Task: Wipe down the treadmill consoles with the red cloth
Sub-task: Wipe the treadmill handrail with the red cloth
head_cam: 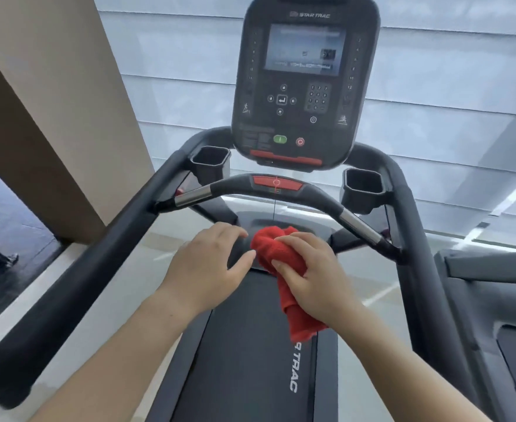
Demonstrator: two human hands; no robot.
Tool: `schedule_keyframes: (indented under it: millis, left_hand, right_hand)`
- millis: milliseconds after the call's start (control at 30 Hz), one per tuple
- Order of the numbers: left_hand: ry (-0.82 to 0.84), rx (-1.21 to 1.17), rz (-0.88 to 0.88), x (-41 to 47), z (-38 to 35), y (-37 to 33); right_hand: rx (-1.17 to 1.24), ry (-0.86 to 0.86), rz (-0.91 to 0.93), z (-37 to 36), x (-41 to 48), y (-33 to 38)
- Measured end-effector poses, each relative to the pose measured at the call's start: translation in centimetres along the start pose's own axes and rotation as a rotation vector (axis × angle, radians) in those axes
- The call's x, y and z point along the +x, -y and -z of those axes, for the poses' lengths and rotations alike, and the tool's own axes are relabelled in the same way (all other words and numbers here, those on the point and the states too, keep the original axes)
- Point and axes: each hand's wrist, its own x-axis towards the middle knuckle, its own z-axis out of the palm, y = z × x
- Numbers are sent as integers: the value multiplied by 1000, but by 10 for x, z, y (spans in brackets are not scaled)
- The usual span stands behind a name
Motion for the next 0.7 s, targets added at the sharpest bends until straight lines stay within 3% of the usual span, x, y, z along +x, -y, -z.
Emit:
schedule_keyframes:
  millis: [233, 533, 700]
  left_hand:
    - [28, -27, -93, 58, 17, 11]
    - [98, -34, -131, 174, -31, 5]
    - [102, 26, -101, 247, -37, 3]
  right_hand:
    - [45, -90, -36, 2, 48, 7]
    - [113, -281, -94, 38, 127, -69]
    - [154, -279, -76, 52, 196, -98]
